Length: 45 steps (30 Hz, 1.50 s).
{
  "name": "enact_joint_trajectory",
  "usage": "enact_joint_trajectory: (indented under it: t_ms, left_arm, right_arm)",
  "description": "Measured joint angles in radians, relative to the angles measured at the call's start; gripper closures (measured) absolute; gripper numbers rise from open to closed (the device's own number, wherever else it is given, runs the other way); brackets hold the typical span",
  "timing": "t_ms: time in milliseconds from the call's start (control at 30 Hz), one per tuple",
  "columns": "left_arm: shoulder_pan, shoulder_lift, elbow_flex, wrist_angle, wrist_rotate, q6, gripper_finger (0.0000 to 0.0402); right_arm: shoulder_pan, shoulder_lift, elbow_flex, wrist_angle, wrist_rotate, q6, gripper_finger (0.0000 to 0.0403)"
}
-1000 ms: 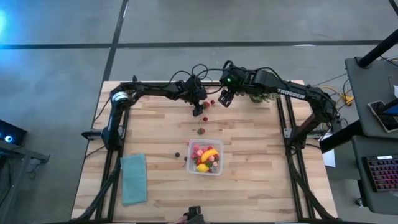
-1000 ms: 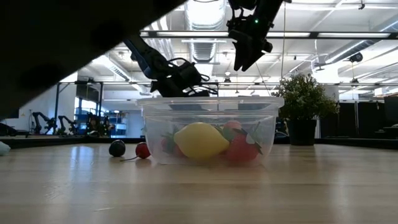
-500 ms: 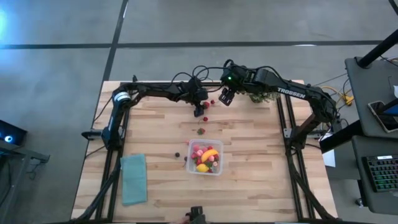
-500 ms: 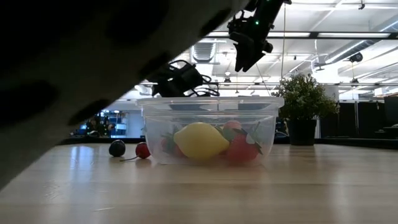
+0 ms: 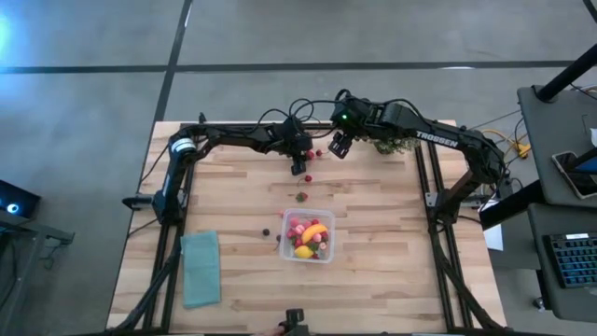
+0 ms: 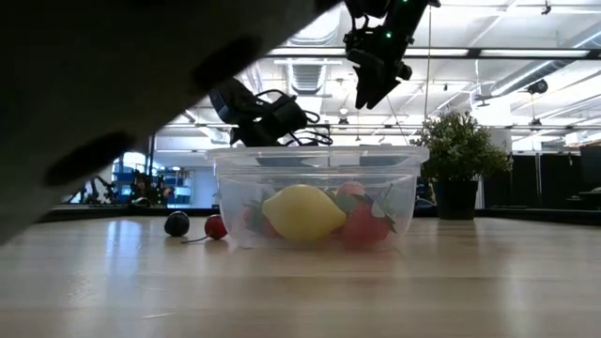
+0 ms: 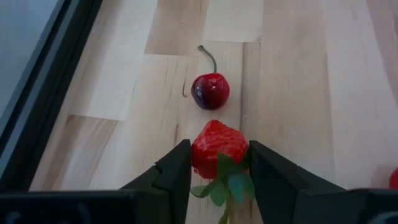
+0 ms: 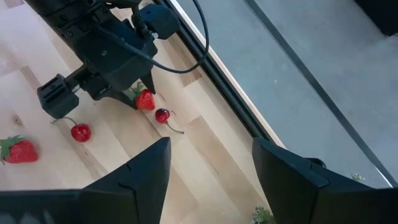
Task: Pick and placing Produce into tupperware
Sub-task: Put the red strawberry into the transparent container
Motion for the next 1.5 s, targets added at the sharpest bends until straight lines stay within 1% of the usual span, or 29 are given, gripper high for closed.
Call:
enact_joint_trajectory:
  t_ms: [200, 333, 500, 700, 800, 900, 967, 1067, 1200, 1367, 1500]
  left_arm:
    - [-0.001, 0.0, 0.0, 0.0, 0.0, 0.0, 0.0278]
    - [-0.001, -0.022, 0.008, -0.036, -0.001, -0.002, 0.0278]
    - [-0.006, -0.127, 0.005, -0.086, 0.007, -0.007, 0.0278]
    - [-0.042, -0.269, -0.021, -0.186, 0.116, -0.011, 0.0278]
    - [-0.086, -0.327, -0.038, -0.263, 0.12, -0.01, 0.0278]
    - [-0.147, -0.371, -0.065, -0.305, 0.12, -0.012, 0.0278]
    - [-0.193, -0.402, -0.096, -0.288, 0.116, -0.017, 0.0278]
    - [-0.267, -0.439, -0.153, -0.296, 0.099, -0.056, 0.0278]
    - [-0.361, -0.484, -0.232, -0.294, 0.041, -0.1, 0.0278]
    - [-0.461, -0.541, -0.317, -0.282, -0.007, -0.169, 0.0278]
    - [-0.527, -0.575, -0.348, -0.273, -0.038, -0.222, 0.0278]
  right_arm:
    - [0.0, 0.0, 0.0, 0.0, 0.0, 0.0, 0.0184]
    - [0.0, 0.0, 0.0, 0.0, 0.0, 0.002, 0.0184]
    - [0.0, 0.0, 0.0, 0.0, 0.0, 0.005, 0.0184]
    - [0.0, 0.0, 0.0, 0.006, 0.0, 0.024, 0.0184]
    - [0.0, 0.0, 0.0, 0.005, 0.0, 0.046, 0.0184]
    - [0.0, 0.0, 0.0, 0.002, 0.0, 0.082, 0.0184]
    - [0.0, -0.007, 0.0, 0.002, 0.005, 0.124, 0.0184]
    - [0.0, -0.023, 0.001, 0.008, 0.043, 0.196, 0.0183]
    - [-0.001, -0.038, 0.002, 0.025, 0.064, 0.283, 0.0183]
    - [0.0, -0.04, 0.002, 0.021, 0.079, 0.323, 0.0183]
    - [0.0, -0.04, 0.002, 0.014, 0.079, 0.358, 0.0183]
